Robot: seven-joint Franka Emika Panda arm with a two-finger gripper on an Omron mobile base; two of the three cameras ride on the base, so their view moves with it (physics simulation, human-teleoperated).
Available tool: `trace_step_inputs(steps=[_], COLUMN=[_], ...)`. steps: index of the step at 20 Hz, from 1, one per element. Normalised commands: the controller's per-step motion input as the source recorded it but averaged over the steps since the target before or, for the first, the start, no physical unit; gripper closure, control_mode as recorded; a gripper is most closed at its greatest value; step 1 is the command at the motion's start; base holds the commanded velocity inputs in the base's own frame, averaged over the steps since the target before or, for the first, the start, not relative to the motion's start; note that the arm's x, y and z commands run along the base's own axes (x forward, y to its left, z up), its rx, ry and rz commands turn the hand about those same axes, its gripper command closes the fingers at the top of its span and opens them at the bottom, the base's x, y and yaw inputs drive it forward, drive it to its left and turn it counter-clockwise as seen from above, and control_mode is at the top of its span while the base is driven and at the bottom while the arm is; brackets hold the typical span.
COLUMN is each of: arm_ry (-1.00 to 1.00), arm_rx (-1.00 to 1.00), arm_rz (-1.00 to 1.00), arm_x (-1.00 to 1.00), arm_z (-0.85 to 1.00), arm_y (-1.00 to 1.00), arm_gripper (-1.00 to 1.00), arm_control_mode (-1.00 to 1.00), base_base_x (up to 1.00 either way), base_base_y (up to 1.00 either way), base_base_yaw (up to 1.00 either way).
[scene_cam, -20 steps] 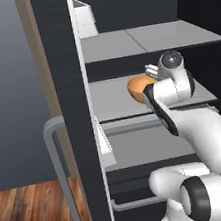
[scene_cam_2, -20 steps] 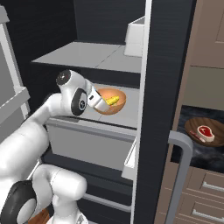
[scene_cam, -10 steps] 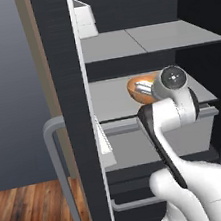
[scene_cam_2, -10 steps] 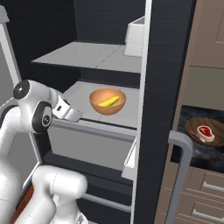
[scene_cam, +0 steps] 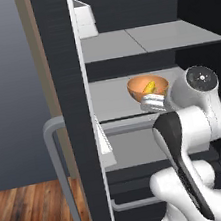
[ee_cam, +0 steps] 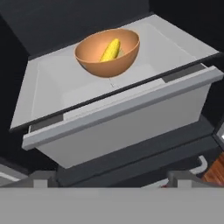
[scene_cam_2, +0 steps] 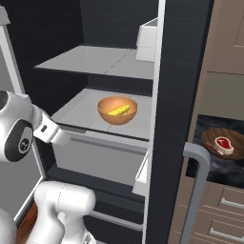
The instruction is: Place the bowl with the lemon wedge and corn on the second highest shelf of the fridge. Place the bowl with the steaks on the top shelf of the fridge.
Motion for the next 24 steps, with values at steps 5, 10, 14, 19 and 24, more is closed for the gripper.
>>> trace_step_inputs(steps=[5, 10, 14, 19, 24], arm_ry=[0.42, -0.02, 0.00, 0.00, 0.00], arm_rx=[-0.06, -0.01, 0.00, 0.00, 0.00], arm_rz=[0.12, 0.00, 0.00, 0.00, 0.00], arm_x=[-1.00, -0.28, -0.31, -0.04, -0.09], arm_z=[-0.33, -0.04, 0.00, 0.00, 0.00], arm_y=[-0.06, -0.02, -0.56, 0.00, 0.00], arm_gripper=[-1.00, -1.00, -1.00, -1.00, -1.00], arm_control_mode=[-1.00, -1.00, -1.00, -1.00, 1.00], base_base_x=[0.00, 0.00, 0.00, 0.00, -0.63], base_base_y=[0.00, 0.00, 0.00, 0.00, 0.00], base_base_yaw=[0.00, 0.00, 0.00, 0.00, 0.00])
